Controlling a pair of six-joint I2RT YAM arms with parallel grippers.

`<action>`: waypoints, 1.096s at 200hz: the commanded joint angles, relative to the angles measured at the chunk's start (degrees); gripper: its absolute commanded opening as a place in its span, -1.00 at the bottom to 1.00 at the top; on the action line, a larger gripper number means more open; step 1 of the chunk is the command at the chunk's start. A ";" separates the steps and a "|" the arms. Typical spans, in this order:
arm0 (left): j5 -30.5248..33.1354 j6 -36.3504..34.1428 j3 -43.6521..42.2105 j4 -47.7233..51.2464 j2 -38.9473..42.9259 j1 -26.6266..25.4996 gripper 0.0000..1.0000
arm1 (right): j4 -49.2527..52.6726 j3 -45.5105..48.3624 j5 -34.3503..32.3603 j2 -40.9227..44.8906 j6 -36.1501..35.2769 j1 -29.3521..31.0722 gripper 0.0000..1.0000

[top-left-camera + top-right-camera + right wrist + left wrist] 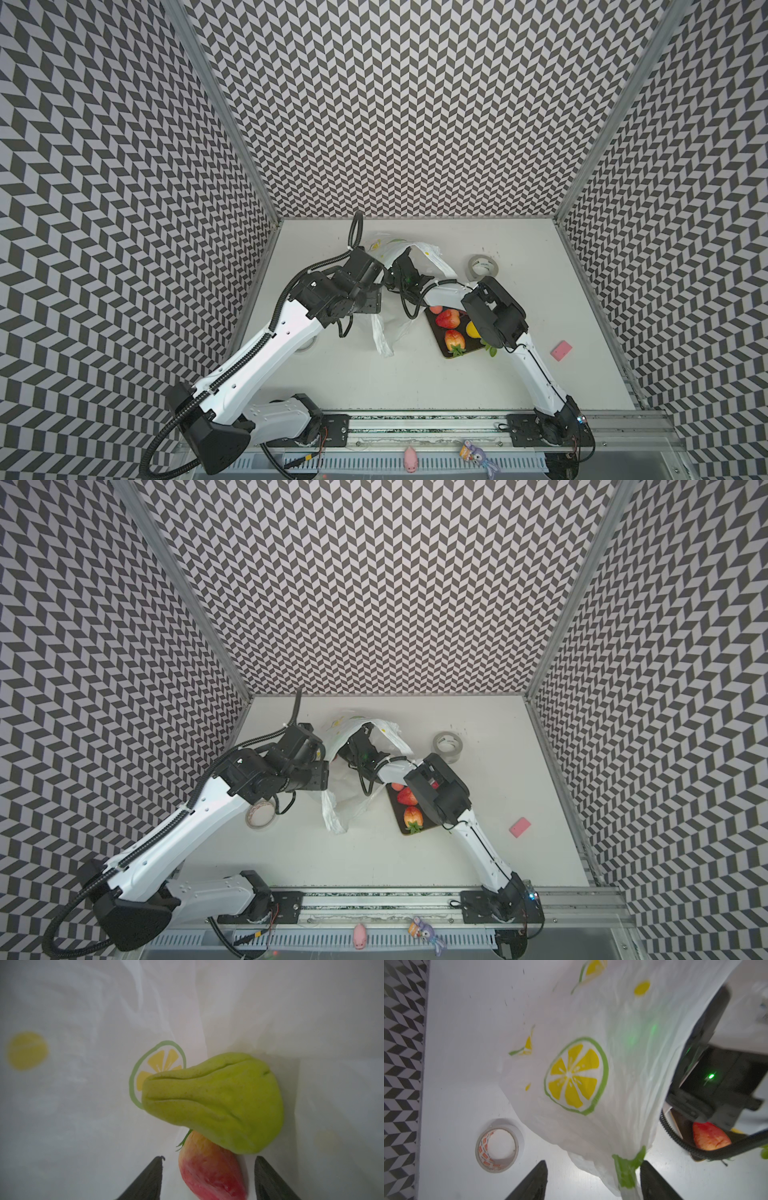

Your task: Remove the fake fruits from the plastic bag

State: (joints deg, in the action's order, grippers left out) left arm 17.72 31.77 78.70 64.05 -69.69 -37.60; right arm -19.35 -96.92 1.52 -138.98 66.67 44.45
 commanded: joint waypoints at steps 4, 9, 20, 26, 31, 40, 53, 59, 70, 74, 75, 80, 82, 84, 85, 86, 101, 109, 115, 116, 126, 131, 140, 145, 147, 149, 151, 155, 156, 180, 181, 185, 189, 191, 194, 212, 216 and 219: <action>-1.13 2.53 3.31 -8.60 2.97 8.96 0.47 | -3.52 0.46 2.62 -0.92 -4.71 0.20 0.37; -2.31 2.88 2.84 -10.92 3.15 11.30 0.47 | -3.77 0.27 2.94 -1.08 -5.26 0.20 0.37; -6.15 3.68 1.03 -16.46 2.64 16.55 0.47 | -3.67 -0.39 3.12 -1.36 -5.97 0.27 0.37; -8.22 4.61 0.09 -18.89 1.98 18.86 0.47 | -3.82 -0.58 3.14 -1.47 -6.35 0.29 0.37; -9.73 5.30 -0.67 -21.27 1.12 21.07 0.47 | -3.85 -0.74 3.21 -1.55 -6.76 0.29 0.37; -11.73 6.22 -2.01 -24.69 -0.62 24.41 0.48 | -3.59 -1.21 3.11 -1.80 -7.46 0.29 0.37; -14.22 6.82 -3.93 -29.45 -3.89 28.49 0.50 | -3.50 -1.59 2.82 -1.96 -8.51 0.29 0.37; -16.60 6.82 -4.69 -31.79 -5.70 30.75 0.50 | -3.48 -1.63 2.66 -2.00 -8.84 0.28 0.37; -19.80 7.51 -5.45 -34.62 -9.49 34.02 0.49 | -3.83 -1.93 2.52 -2.16 -9.43 0.29 0.38; -20.88 7.25 -5.63 -35.95 -11.05 34.73 0.49 | -3.87 -2.15 2.55 -2.30 -9.63 0.29 0.38; -21.10 7.12 -5.64 -36.34 -11.46 34.98 0.49 | -3.91 -2.23 2.58 -2.32 -9.63 0.29 0.38; -21.94 6.48 -5.68 -37.89 -13.10 35.68 0.47 | -3.90 -2.47 2.53 -2.50 -9.91 0.37 0.38; -21.96 6.34 -5.66 -38.35 -13.94 35.92 0.46 | -3.93 -2.61 2.53 -2.59 -10.08 0.38 0.39; -21.98 6.12 -5.48 -38.73 -14.72 36.15 0.46 | -3.93 -2.64 2.55 -2.61 -10.23 0.38 0.39; -22.00 6.03 -5.40 -38.91 -15.10 36.26 0.46 | -3.94 -2.74 2.58 -2.65 -10.28 0.38 0.38; -22.06 5.94 -5.35 -39.09 -15.46 36.36 0.46 | -3.94 -2.83 2.55 -2.68 -10.35 0.38 0.38; -24.55 4.43 -4.20 -41.94 -20.90 38.36 0.41 | -4.01 -3.51 2.47 -3.09 -11.32 0.55 0.39; -26.07 3.09 -3.59 -43.46 -23.99 39.19 0.35 | -4.11 -3.81 2.37 -3.23 -11.84 0.62 0.39; -27.16 2.46 -2.75 -43.86 -26.18 39.93 0.29 | -4.03 -4.16 2.30 -3.38 -12.20 0.71 0.39; -27.36 2.35 -2.58 -43.95 -26.18 40.04 0.28 | -3.94 -4.20 2.28 -3.39 -12.28 0.72 0.39; -29.34 1.17 -1.29 -44.93 -29.68 40.50 0.22 | -3.58 -4.90 2.10 -3.70 -12.95 0.88 0.40; -30.32 0.61 -0.73 -45.41 -31.24 40.51 0.19 | -3.16 -5.53 1.92 -3.88 -13.33 0.98 0.40; -32.23 -0.75 0.27 -45.81 -33.74 40.35 0.15 | -1.96 -6.52 1.30 -4.13 -14.12 1.14 0.40; -33.34 -1.43 0.90 -45.71 -35.12 40.25 0.12 | -1.75 -6.69 0.81 -4.15 -14.52 1.32 0.40; -33.69 -1.62 1.17 -45.56 -35.61 40.20 0.11 | -1.79 -6.76 0.67 -4.16 -14.55 1.38 0.40; -34.01 -1.78 1.43 -45.37 -36.29 40.17 0.10 | -1.88 -6.82 0.54 -4.19 -14.66 1.42 0.40; -34.27 -1.99 1.69 -45.27 -36.70 40.16 0.09 | -1.95 -6.91 0.36 -4.24 -14.69 1.47 0.40; -34.83 -2.58 2.13 -44.95 -37.89 40.03 0.07 | -2.00 -7.15 0.16 -4.40 -14.86 1.56 0.40; -34.93 -2.68 2.19 -44.88 -38.11 40.01 0.06 | -2.00 -7.19 0.07 -4.43 -14.84 1.59 0.40; -35.85 -5.87 3.69 -43.25 -42.34 38.47 -0.01 | -0.53 -9.36 -0.38 -5.88 -15.51 1.87 0.41; -35.88 -5.99 3.72 -43.24 -42.44 38.39 -0.02 | -0.43 -9.44 -0.38 -5.92 -15.52 1.87 0.41; -35.91 -6.37 3.86 -42.85 -42.97 38.15 -0.03 | -0.15 -9.68 -0.56 -6.16 -15.46 1.87 0.42; -36.02 -6.81 4.00 -42.52 -43.45 37.86 -0.05 | -0.01 -9.85 -0.75 -6.29 -15.37 1.87 0.42; -36.00 -7.05 4.07 -42.34 -43.69 37.74 -0.05 | 0.12 -9.92 -0.73 -6.37 -15.35 1.87 0.42; -35.95 -7.40 4.20 -42.04 -44.07 37.50 -0.07 | 0.25 -10.08 -0.87 -6.48 -15.35 1.87 0.42; -35.33 -8.64 4.68 -40.16 -45.82 36.57 -0.17 | 1.97 -11.44 -1.38 -7.37 -15.99 1.96 0.44; -35.25 -8.67 4.48 -40.12 -46.02 36.39 -0.19 | 2.42 -11.75 -1.47 -7.56 -16.17 2.04 0.45; -35.24 -8.73 4.29 -40.21 -46.16 36.30 -0.21 | 2.87 -12.04 -1.51 -7.74 -16.28 2.05 0.45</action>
State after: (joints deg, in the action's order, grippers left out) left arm -16.40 26.37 81.69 22.06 -114.59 -0.12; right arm -17.87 -106.61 1.72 -143.96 51.92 46.09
